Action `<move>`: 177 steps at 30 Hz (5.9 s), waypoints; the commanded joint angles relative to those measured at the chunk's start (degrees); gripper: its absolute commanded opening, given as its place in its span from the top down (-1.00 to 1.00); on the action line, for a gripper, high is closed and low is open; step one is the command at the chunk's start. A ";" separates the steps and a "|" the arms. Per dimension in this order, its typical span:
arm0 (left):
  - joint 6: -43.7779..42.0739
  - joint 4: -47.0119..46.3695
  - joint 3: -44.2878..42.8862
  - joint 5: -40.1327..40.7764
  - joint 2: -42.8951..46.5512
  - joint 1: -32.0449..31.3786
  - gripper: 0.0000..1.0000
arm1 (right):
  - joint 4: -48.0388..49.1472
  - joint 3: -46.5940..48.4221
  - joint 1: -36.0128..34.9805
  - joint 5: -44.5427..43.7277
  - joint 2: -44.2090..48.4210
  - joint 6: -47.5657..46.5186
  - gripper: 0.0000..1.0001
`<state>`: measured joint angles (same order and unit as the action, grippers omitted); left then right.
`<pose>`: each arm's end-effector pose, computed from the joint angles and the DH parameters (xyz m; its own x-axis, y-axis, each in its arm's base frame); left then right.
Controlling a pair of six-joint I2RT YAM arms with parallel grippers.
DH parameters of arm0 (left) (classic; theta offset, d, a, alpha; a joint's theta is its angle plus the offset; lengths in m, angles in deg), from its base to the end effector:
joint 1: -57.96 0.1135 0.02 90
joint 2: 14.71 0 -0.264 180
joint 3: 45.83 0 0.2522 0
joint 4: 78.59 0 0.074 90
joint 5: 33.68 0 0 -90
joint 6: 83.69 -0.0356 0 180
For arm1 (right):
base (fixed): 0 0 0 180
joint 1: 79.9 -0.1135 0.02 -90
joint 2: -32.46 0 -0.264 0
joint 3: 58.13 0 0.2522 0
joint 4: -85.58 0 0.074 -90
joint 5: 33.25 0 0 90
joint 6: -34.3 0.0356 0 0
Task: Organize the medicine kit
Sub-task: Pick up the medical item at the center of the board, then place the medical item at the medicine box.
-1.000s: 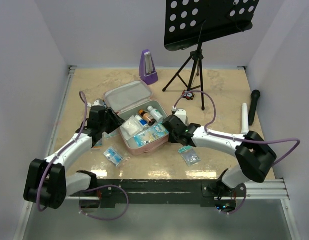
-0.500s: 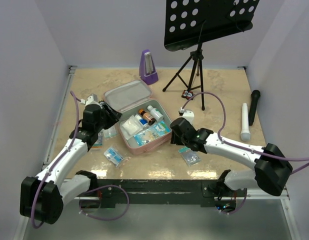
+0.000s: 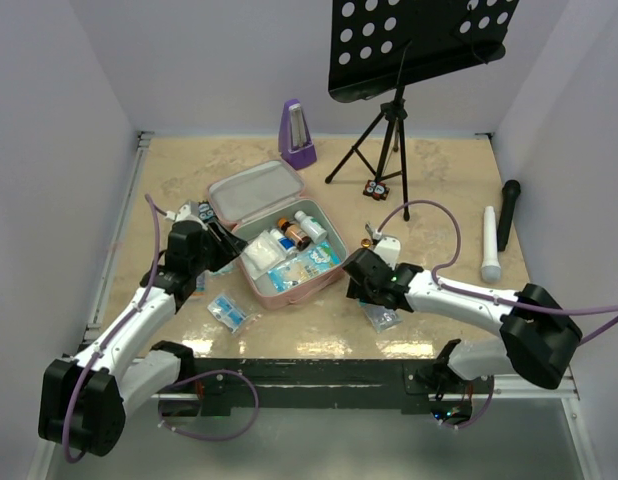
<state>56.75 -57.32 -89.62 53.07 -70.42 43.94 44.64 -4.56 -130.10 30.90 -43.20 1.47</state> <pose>0.2030 -0.0528 0.2196 -0.5602 -0.6535 -0.5091 -0.2261 0.7118 -0.6649 0.1632 0.1717 0.1799 -0.7839 0.2405 -0.5724 0.1732 0.9700 0.1704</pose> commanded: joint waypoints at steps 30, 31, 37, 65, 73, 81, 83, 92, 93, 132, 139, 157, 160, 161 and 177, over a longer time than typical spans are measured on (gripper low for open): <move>1.07 -3.64 2.07 -4.05 2.70 -0.30 -0.11 | -14.10 11.31 -15.01 -0.86 -4.51 7.25 1.00; 0.98 -3.29 1.98 -3.88 2.79 -0.30 -0.11 | -16.74 14.21 -16.76 -1.66 -3.28 7.52 1.00; 0.81 -1.97 1.10 -2.03 2.70 -0.30 -0.11 | -29.84 32.49 -19.33 -5.87 -1.07 3.05 1.00; -0.95 2.33 -0.65 3.07 -0.46 -0.22 -0.11 | -3.50 49.40 -15.28 -20.39 -20.14 -30.79 1.00; -1.30 4.53 -2.85 6.76 0.68 -0.04 -0.13 | 8.36 44.66 -12.91 -3.53 -21.20 -36.68 1.00; -1.66 6.82 -4.17 9.84 2.44 0.22 -0.15 | 15.31 40.52 -12.91 8.08 -20.23 -42.83 1.00; -1.66 7.26 -4.08 10.36 2.88 0.31 -0.15 | 15.66 40.08 -12.82 10.36 -20.75 -43.80 1.00; -1.39 7.35 -3.03 9.93 3.59 0.40 -0.17 | 17.34 37.44 -11.59 18.20 -21.81 -44.16 1.00; -1.57 7.35 -2.94 10.01 3.58 0.40 -0.17 | 17.16 37.36 -11.42 18.03 -22.25 -43.99 1.00; -3.59 9.28 -2.50 10.80 4.99 0.49 -0.17 | 16.20 48.08 -8.08 14.00 -35.70 -43.20 1.00; -3.68 9.19 -2.59 11.07 4.99 0.49 -0.16 | 13.56 48.87 -8.16 5.98 -30.61 -40.47 1.00; -3.50 9.45 -1.80 10.54 6.04 0.49 -0.16 | 18.39 48.17 -9.04 21.54 -31.39 -41.00 1.00; -3.50 9.46 -1.71 10.63 6.22 0.49 -0.16 | 19.18 47.64 -8.26 22.15 -32.36 -40.56 1.00; -3.50 9.46 -1.62 10.54 6.22 0.49 -0.16 | 19.62 47.12 -7.73 22.76 -32.71 -40.47 1.00; -3.15 8.93 -0.83 10.28 5.87 0.49 -0.16 | 23.31 40.26 -3.51 25.05 -33.94 -37.22 1.00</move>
<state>53.71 -47.13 -90.64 63.65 -64.93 44.07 65.01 38.09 -135.36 55.08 -77.82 -37.85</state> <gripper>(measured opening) 0.581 0.007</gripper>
